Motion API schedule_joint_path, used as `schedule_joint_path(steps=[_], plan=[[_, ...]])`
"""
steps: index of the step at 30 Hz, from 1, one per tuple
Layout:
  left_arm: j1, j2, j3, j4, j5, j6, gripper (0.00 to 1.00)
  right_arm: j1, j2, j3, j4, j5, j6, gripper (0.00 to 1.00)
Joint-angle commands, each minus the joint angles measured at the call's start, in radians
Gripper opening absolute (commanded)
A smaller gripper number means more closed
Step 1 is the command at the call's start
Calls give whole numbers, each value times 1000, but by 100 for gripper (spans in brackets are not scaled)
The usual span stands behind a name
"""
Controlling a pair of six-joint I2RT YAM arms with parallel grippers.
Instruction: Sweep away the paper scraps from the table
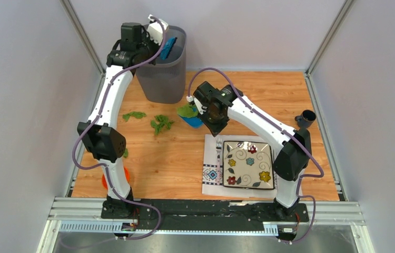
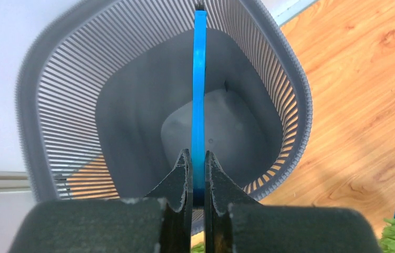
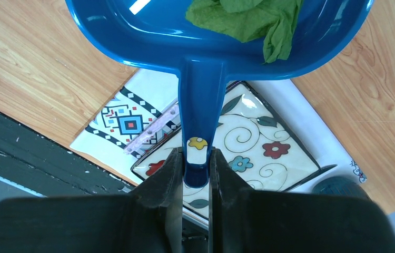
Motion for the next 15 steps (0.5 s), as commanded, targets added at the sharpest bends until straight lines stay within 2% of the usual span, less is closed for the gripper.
schedule_joint_path(steps=[1, 8, 15], plan=[[-28, 28, 27, -22, -2, 18, 0, -6, -44, -15, 50, -16, 6, 0], [-74, 39, 27, -79, 4, -14, 0, -10, -61, -21, 58, -15, 1, 0], [-91, 53, 40, -123, -57, -79, 0, -24, -93, -29, 55, -8, -3, 0]])
